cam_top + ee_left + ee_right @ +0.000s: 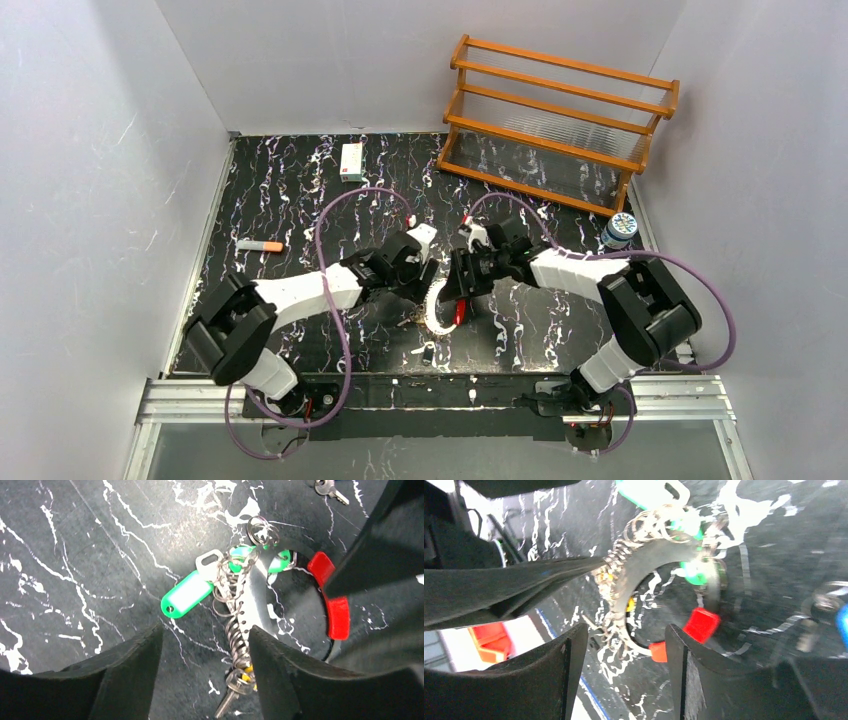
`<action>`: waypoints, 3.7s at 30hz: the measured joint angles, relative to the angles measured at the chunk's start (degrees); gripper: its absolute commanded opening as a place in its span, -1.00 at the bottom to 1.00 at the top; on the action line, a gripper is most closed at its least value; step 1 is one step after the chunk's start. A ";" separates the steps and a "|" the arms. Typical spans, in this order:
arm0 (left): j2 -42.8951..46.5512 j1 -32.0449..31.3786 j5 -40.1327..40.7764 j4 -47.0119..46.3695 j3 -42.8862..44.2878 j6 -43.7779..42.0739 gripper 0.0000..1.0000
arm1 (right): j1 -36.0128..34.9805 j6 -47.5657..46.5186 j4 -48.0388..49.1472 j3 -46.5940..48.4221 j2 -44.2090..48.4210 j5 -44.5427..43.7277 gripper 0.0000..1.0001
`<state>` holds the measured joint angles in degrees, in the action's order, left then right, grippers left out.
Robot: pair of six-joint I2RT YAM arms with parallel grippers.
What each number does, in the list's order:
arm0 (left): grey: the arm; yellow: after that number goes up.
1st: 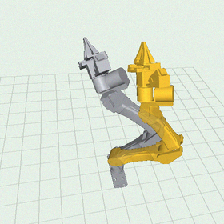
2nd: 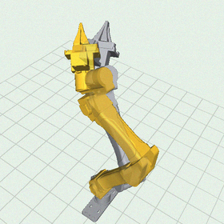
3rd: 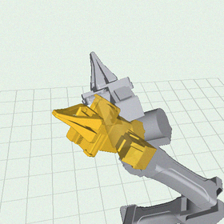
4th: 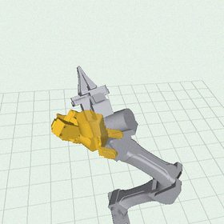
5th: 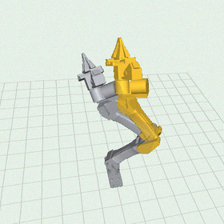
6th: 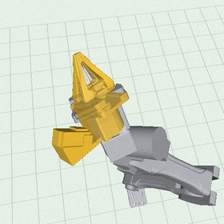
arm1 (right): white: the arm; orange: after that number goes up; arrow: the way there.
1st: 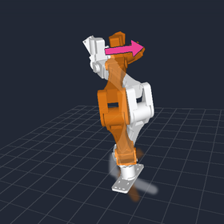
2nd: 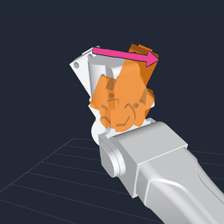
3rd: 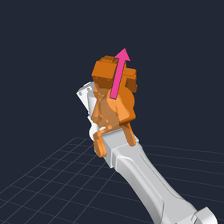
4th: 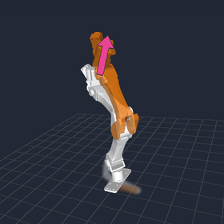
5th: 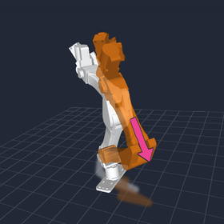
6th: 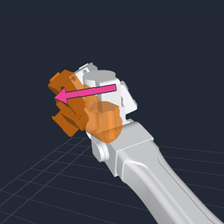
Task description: Put the keys on the keyring
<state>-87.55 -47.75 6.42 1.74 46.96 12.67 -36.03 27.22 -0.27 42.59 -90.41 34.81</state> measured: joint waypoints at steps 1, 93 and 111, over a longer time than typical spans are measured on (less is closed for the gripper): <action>1.51 0.09 -0.07 0.00 -0.92 0.59 0.31 | 0.85 -0.87 -1.01 0.31 0.85 -0.74 0.33; -6.86 5.57 -22.75 -29.16 -10.97 36.15 -0.80 | 9.81 -3.26 0.26 -1.77 -1.90 2.64 -0.20; -5.09 5.57 -23.61 -21.59 -7.98 25.83 -1.00 | 10.14 -7.82 -1.25 -1.77 6.08 2.80 0.45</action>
<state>-92.64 -42.17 -17.19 -19.86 38.98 38.50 -25.89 19.40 -1.52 40.82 -84.33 37.60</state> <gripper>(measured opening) 0.012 0.669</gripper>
